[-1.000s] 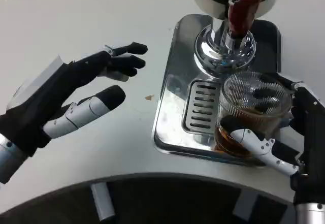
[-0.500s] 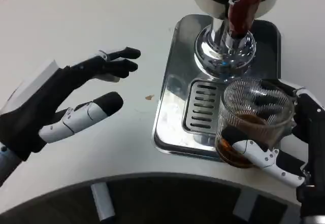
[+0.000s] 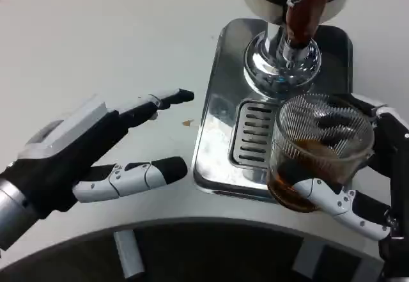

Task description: Grasp the cup under the faucet to collect the drink, then remove the cup.

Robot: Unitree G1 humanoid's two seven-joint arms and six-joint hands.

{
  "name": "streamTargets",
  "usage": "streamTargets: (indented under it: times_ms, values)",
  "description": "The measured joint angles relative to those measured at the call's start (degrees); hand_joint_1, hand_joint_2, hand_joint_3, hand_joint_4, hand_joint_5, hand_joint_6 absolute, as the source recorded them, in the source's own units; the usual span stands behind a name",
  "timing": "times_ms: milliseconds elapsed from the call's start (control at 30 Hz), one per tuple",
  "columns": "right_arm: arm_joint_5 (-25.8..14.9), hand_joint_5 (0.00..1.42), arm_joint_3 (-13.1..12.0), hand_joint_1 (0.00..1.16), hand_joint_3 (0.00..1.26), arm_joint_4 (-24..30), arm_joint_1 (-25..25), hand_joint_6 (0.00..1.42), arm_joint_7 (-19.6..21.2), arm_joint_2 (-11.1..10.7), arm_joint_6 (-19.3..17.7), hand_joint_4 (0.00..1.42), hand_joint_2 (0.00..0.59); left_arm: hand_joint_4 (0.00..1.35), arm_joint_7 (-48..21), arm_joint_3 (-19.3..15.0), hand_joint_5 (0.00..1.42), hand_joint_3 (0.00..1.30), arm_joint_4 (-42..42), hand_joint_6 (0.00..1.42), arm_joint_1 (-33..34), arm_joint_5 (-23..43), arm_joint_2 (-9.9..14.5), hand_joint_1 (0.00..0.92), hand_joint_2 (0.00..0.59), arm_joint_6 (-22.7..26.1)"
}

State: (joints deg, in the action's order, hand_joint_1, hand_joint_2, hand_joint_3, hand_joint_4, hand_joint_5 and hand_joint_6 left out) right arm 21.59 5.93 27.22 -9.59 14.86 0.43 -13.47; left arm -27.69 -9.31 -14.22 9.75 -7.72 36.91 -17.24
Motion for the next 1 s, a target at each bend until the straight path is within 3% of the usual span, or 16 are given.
streamTargets:
  times_ms: [600,1000]
  values:
    - [-0.6,1.23,1.25,0.85,0.9,2.51,-0.8,1.1,-3.0,-1.01,-0.54,1.04,0.178,0.0,0.01,1.31,0.0,0.05,-3.73,0.09,-2.65,-6.38,2.61,0.0,0.103,0.47]
    - [-0.76,1.23,2.5,0.85,0.9,3.2,-0.9,1.11,-5.42,-1.24,-1.01,1.05,0.178,0.0,0.11,0.12,0.0,0.0,-8.44,0.06,-6.54,-8.91,2.63,0.0,0.103,0.94]
